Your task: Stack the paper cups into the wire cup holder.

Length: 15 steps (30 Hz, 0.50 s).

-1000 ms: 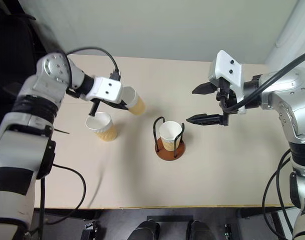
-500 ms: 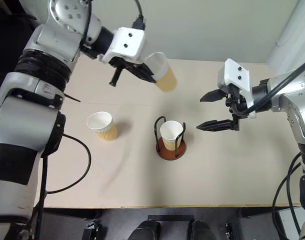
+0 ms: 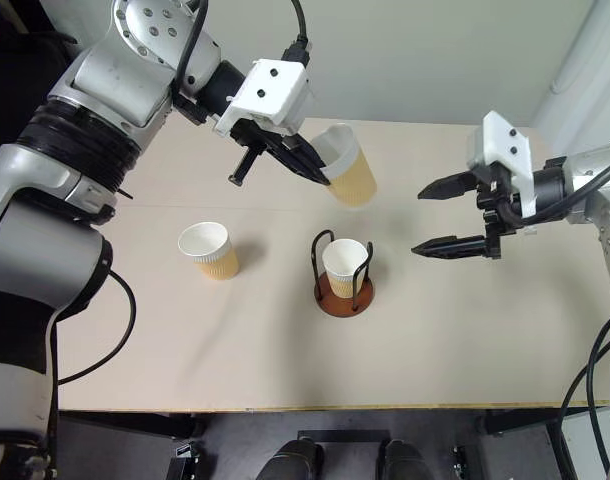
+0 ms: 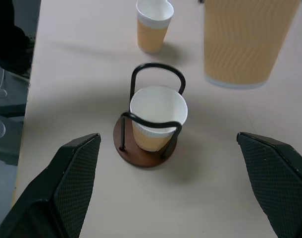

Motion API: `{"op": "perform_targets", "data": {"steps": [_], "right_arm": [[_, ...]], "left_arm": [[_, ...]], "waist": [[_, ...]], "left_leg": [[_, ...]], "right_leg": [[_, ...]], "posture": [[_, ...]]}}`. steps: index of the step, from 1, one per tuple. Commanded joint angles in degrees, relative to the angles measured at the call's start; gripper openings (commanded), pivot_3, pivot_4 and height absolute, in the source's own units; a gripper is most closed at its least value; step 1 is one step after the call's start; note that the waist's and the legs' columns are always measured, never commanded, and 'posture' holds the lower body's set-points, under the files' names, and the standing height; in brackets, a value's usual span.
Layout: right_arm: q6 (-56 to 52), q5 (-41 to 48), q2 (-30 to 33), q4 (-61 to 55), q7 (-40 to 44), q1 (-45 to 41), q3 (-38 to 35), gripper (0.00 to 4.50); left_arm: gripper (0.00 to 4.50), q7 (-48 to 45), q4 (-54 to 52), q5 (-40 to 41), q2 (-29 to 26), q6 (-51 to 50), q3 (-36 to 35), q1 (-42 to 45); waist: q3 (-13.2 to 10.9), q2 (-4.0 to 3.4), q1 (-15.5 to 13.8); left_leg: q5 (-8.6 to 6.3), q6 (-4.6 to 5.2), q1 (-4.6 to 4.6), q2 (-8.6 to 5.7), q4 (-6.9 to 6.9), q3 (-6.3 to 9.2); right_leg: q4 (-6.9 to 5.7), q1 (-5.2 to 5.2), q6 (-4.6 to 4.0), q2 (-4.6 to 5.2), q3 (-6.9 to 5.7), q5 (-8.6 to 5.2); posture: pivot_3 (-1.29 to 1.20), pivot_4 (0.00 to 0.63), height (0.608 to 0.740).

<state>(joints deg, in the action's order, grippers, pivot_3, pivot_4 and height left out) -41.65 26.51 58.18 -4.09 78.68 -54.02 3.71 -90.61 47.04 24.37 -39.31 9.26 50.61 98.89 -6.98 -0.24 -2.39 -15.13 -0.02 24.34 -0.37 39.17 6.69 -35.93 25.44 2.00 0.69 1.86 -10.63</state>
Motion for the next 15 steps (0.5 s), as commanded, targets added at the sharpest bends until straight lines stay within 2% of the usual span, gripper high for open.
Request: {"op": "perform_targets", "data": {"steps": [1,15], "right_arm": [[-1.3,1.8,3.6,1.6,-0.5,-4.6,-6.0,4.5],[-6.7,6.1,6.5,-1.3,-0.2,-6.0,-7.1,4.5]], "left_arm": [[0.01,-1.9,-4.9,4.9,-1.5,-2.3,1.4,1.1],[0.01,-1.9,-10.2,10.0,-3.0,-3.4,6.9,1.2]], "waist": [[-0.1,-0.14,-0.3],[-0.2,-0.34,-0.3]], "left_leg": [[0.03,0.04,0.07,-0.03,0.01,0.05],[0.15,-0.04,0.02,-0.02,0.01,0.04]], "right_leg": [[0.01,0.03,0.04,0.09,-0.03,0.04],[0.0,-0.04,0.06,0.14,0.0,0.06]], "posture": [[0.0,0.15,0.74],[0.0,0.15,0.74]]}}
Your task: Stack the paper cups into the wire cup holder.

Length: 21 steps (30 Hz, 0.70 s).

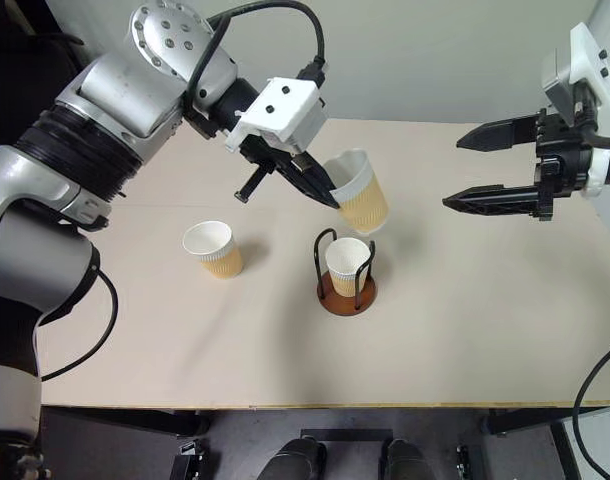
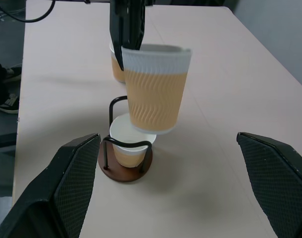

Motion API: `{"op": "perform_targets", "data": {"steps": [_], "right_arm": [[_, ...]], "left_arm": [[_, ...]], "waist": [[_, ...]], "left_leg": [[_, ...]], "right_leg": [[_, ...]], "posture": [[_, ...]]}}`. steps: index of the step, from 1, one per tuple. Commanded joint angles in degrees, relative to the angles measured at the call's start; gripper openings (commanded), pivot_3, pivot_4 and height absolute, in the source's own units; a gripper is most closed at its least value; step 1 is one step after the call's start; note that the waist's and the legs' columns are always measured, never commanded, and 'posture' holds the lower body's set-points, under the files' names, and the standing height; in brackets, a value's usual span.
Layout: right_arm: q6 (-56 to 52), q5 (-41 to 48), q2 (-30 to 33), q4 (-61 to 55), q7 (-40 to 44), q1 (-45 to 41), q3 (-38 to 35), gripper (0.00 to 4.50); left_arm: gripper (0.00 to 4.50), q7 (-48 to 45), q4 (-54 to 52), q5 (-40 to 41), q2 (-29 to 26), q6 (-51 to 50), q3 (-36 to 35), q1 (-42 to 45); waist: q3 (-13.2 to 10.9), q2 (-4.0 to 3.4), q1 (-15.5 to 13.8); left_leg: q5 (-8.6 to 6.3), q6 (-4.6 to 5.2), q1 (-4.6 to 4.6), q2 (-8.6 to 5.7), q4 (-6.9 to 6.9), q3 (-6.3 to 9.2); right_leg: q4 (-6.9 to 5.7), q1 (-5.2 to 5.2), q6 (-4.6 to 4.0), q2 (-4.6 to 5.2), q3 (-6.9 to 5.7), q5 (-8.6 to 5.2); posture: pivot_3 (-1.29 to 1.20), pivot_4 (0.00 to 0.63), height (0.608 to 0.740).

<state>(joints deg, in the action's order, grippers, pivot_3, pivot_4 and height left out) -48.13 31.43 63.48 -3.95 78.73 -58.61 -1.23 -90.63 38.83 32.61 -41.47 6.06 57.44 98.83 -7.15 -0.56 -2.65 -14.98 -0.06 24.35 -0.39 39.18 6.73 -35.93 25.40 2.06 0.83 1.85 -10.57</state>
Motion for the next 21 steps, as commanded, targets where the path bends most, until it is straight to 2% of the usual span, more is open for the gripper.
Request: {"op": "perform_targets", "data": {"steps": [1,11,21], "right_arm": [[-0.2,1.3,1.2,-1.6,-0.3,-1.5,-2.1,4.5],[-1.1,1.7,2.0,-1.3,-0.6,-1.3,-2.0,4.5],[-1.5,1.6,2.4,-0.7,-0.5,-1.7,-1.7,4.5]], "left_arm": [[0.01,-1.9,-2.3,2.0,-1.0,-0.3,0.5,1.2],[0.01,-1.9,-4.7,3.2,-1.2,0.0,4.3,1.2],[0.01,-1.9,-2.3,-0.6,1.0,5.0,5.7,0.7]], "waist": [[0.0,-0.01,0.0],[0.0,-0.07,-0.1],[0.0,-0.07,0.0]], "left_leg": [[0.0,0.0,0.02,0.03,0.03,0.03],[0.08,-0.09,0.03,-0.03,0.03,-0.02],[0.08,-0.07,0.04,-0.06,0.07,-0.02]], "right_leg": [[0.0,0.0,0.0,0.03,0.02,0.0],[0.03,-0.02,0.03,0.03,-0.02,0.01],[0.03,-0.03,0.04,0.02,-0.02,0.02]], "posture": [[0.0,0.15,0.74],[0.0,0.15,0.74],[0.0,0.15,0.74]]}}
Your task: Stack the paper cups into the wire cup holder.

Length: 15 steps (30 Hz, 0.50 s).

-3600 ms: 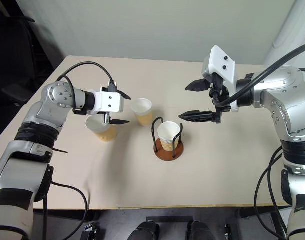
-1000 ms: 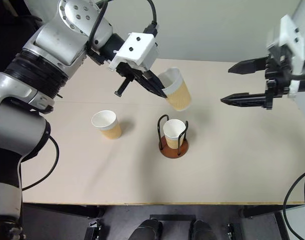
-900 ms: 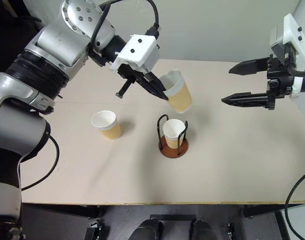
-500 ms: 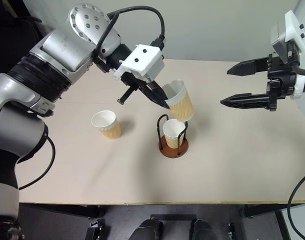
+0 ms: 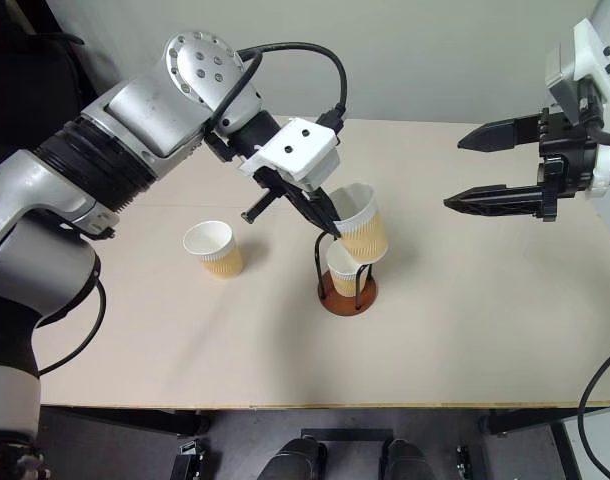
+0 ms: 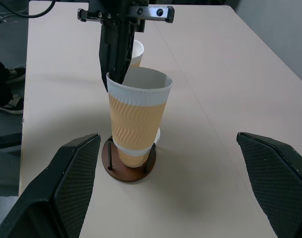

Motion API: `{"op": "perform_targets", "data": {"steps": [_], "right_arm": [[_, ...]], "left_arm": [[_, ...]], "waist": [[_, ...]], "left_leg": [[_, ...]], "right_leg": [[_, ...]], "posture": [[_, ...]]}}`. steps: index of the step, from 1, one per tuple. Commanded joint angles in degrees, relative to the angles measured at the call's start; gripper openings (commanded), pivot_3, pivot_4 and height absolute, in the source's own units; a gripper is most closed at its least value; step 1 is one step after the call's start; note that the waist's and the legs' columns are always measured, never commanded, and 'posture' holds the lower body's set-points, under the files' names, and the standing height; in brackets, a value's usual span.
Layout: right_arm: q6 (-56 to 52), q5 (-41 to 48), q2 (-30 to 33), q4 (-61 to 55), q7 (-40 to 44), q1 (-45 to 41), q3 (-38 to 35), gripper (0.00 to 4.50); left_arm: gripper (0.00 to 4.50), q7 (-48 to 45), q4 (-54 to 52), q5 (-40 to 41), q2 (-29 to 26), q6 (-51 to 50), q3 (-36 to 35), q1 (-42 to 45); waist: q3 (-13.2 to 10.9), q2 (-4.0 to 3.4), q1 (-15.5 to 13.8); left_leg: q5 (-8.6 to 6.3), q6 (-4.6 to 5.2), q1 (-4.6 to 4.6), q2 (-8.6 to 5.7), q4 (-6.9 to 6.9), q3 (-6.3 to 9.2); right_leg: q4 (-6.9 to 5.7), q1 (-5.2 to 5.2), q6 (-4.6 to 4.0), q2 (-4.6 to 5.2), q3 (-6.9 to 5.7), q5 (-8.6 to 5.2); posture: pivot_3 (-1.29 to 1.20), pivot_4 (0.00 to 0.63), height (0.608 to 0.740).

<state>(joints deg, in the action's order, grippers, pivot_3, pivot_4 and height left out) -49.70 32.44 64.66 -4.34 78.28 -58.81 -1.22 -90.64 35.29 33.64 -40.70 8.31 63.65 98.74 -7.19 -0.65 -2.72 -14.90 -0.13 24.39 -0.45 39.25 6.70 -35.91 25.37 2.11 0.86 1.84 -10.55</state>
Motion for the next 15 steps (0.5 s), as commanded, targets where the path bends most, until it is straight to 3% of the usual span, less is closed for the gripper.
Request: {"op": "perform_targets", "data": {"steps": [1,15], "right_arm": [[0.1,0.6,1.2,-0.2,-0.1,-1.5,-1.6,4.5],[-0.2,0.5,1.0,-0.2,-0.5,-1.5,-1.3,4.5]], "left_arm": [[0.01,-1.9,2.0,-2.5,0.6,3.7,-0.5,0.7],[0.01,-1.9,9.8,-9.1,4.2,10.4,-2.5,1.3]], "waist": [[0.0,0.02,0.0],[0.0,0.01,-0.1]], "left_leg": [[-0.01,0.01,-0.01,-0.03,-0.02,-0.04],[-0.08,0.2,0.02,-0.02,0.04,0.0]], "right_leg": [[0.0,0.0,0.0,-0.03,-0.02,0.0],[-0.01,-0.01,0.05,0.01,-0.01,0.04]], "posture": [[0.0,0.15,0.74],[0.0,0.15,0.74]]}}
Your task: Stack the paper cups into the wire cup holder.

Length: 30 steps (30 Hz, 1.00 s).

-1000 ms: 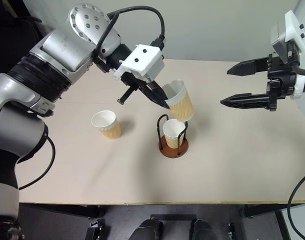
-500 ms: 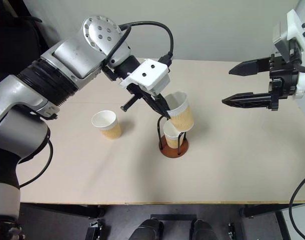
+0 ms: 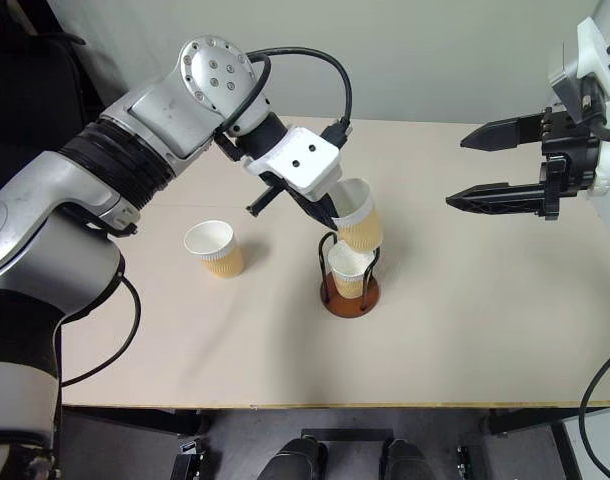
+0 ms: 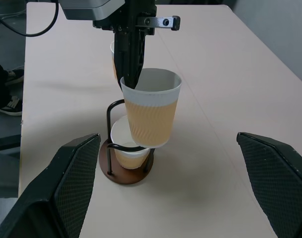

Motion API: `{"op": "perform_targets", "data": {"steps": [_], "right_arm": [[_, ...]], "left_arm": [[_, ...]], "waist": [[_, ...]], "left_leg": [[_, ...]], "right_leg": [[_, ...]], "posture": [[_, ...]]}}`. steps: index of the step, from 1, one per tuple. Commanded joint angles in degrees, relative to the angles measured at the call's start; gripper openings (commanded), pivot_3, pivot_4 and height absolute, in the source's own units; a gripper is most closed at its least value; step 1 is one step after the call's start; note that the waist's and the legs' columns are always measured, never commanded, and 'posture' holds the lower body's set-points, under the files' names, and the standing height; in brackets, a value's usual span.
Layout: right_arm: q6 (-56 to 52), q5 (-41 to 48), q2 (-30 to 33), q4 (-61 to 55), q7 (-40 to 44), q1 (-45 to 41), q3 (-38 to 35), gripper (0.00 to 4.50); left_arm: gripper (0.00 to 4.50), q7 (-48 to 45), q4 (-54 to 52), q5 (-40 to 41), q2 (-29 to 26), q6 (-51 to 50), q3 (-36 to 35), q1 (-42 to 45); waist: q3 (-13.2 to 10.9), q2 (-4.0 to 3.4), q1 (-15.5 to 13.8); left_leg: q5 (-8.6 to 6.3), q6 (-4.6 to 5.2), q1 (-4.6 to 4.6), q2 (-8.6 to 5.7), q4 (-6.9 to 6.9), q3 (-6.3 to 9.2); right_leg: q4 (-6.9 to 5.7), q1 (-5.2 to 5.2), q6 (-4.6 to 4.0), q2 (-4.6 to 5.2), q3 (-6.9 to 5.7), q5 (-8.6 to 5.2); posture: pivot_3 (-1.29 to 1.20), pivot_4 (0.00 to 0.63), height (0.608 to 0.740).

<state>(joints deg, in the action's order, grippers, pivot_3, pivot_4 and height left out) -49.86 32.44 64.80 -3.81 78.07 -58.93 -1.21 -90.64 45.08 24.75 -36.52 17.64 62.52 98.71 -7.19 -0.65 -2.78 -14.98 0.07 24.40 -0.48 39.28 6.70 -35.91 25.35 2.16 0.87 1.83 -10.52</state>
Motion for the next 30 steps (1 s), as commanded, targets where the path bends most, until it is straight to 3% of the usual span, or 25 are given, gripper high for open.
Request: {"op": "perform_targets", "data": {"steps": [1,16,30], "right_arm": [[0.0,0.4,0.9,-0.6,-0.3,-1.5,-1.2,4.5],[-0.6,0.3,1.0,-0.4,0.0,-2.4,-0.8,4.5],[-1.3,0.2,1.3,-0.5,0.3,-3.3,-0.1,4.5]], "left_arm": [[0.01,-1.9,0.1,-0.3,0.0,1.4,-1.2,1.6],[0.01,-1.9,1.2,-0.1,-0.4,2.7,-0.1,3.5],[0.01,-1.9,-7.2,8.3,-5.7,2.1,10.6,8.0]], "waist": [[0.0,0.01,-0.1],[0.0,-0.07,0.0],[-0.1,-0.15,0.0]], "left_leg": [[0.0,0.01,0.01,0.03,0.02,0.04],[-0.01,0.02,0.13,0.01,0.21,0.07],[-0.02,0.03,0.2,-0.01,0.35,0.11]], "right_leg": [[0.0,0.0,0.0,0.03,0.01,0.0],[0.01,0.0,0.04,0.05,-0.01,0.03],[0.01,0.01,0.08,0.07,-0.02,0.05]], "posture": [[0.0,0.15,0.74],[0.0,0.15,0.74],[0.0,0.15,0.74]]}}
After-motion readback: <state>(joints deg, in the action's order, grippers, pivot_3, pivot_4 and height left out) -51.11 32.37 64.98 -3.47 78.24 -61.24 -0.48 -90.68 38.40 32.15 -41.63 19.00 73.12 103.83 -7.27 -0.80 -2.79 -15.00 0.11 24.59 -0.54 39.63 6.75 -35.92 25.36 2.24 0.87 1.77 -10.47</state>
